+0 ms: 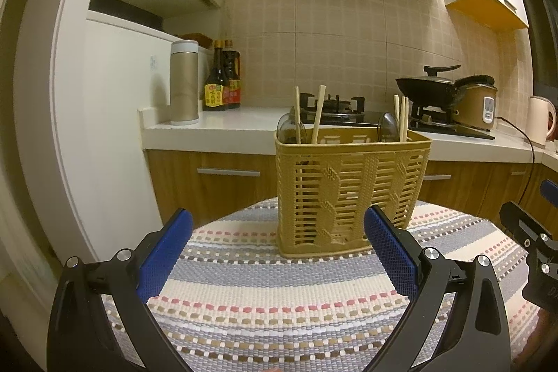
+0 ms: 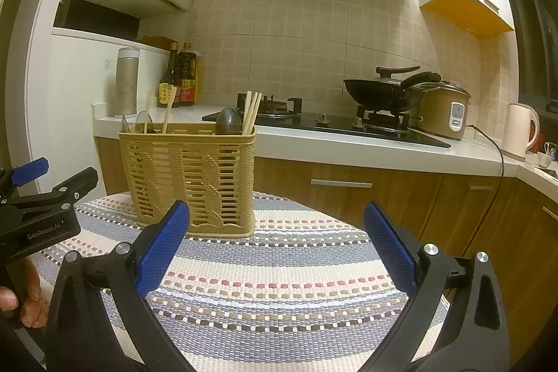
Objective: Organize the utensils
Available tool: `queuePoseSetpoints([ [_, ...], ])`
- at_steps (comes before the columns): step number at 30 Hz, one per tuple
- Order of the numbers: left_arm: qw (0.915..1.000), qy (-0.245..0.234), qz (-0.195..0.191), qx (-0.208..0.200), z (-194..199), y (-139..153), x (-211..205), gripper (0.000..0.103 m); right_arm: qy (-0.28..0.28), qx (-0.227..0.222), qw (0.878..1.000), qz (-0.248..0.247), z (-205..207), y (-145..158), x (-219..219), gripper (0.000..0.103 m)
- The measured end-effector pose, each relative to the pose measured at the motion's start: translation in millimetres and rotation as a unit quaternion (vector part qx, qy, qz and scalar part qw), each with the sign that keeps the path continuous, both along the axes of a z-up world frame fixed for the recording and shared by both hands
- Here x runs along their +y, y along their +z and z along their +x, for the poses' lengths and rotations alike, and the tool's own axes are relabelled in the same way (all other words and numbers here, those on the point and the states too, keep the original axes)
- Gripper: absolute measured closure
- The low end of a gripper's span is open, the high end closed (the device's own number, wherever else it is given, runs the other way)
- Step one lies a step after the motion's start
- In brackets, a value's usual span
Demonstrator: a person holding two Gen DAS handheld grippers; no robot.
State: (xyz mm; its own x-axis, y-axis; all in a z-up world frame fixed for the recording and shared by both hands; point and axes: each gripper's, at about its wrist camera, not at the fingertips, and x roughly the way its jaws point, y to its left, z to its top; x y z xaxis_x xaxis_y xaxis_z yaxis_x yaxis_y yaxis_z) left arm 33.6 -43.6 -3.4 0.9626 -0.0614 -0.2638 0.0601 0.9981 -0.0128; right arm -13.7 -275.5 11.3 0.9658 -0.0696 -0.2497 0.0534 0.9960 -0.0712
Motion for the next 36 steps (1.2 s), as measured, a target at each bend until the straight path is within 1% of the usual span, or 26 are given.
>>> queuePoseSetpoints([
  [12, 0.9999, -0.008, 0.009, 0.002, -0.4, -0.4, -5.0, 0.008, -0.002, 0.005, 1.000, -0.004, 1.5, -1.3, 2.3, 0.008],
  [24, 0.9999, -0.014, -0.003, 0.010, 1.3, -0.9, -3.0, 0.008, -0.001, 0.008, 1.000, 0.000, 4.0, -2.3, 2.1, 0.008],
  [36, 0.9998, -0.015, 0.004, 0.010, 1.5, -1.4, -5.2, 0.008, -0.001, 0.008, 1.000, 0.001, 2.7, -1.9, 1.5, 0.008],
])
